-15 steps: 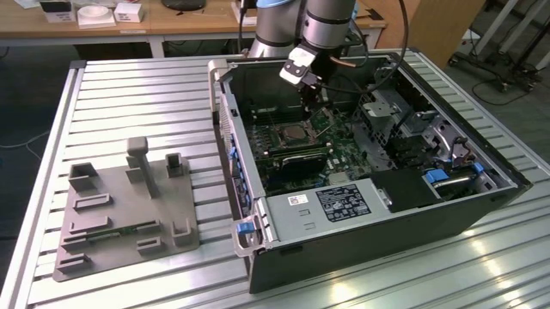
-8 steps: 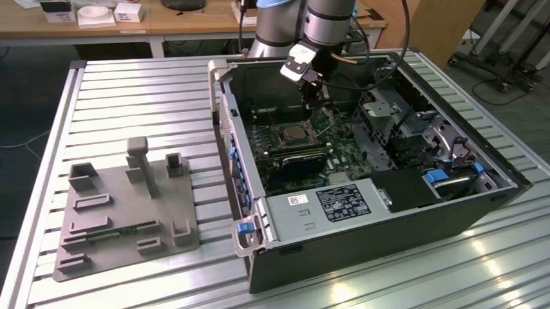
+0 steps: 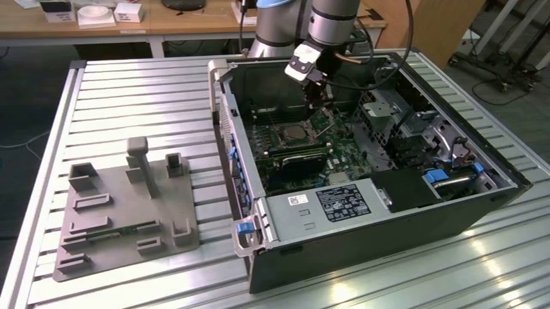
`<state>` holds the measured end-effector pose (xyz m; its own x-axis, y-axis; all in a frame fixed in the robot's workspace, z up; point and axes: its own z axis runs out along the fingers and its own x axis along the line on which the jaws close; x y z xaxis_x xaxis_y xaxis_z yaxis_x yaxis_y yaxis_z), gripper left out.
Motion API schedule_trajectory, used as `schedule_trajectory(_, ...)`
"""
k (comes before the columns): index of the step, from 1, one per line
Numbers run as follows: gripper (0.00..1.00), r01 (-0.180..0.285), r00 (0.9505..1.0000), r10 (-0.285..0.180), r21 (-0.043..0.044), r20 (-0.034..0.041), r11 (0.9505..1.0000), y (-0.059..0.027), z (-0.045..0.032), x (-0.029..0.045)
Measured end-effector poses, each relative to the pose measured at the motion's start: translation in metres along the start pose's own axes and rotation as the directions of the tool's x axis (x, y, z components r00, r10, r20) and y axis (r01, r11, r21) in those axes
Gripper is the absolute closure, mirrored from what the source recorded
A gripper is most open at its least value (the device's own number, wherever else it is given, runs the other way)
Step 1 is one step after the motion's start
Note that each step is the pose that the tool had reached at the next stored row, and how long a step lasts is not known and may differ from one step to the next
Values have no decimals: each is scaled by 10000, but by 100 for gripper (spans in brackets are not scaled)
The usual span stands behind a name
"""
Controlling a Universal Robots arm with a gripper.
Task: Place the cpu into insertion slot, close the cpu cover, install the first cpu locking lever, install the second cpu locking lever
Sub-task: 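Close the cpu cover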
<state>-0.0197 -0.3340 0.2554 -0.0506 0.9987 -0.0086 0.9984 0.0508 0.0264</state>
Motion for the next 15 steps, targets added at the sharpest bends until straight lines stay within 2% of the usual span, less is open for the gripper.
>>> schedule_trajectory(15,90,0,10000,0,0,0,10000,4,-27,0)
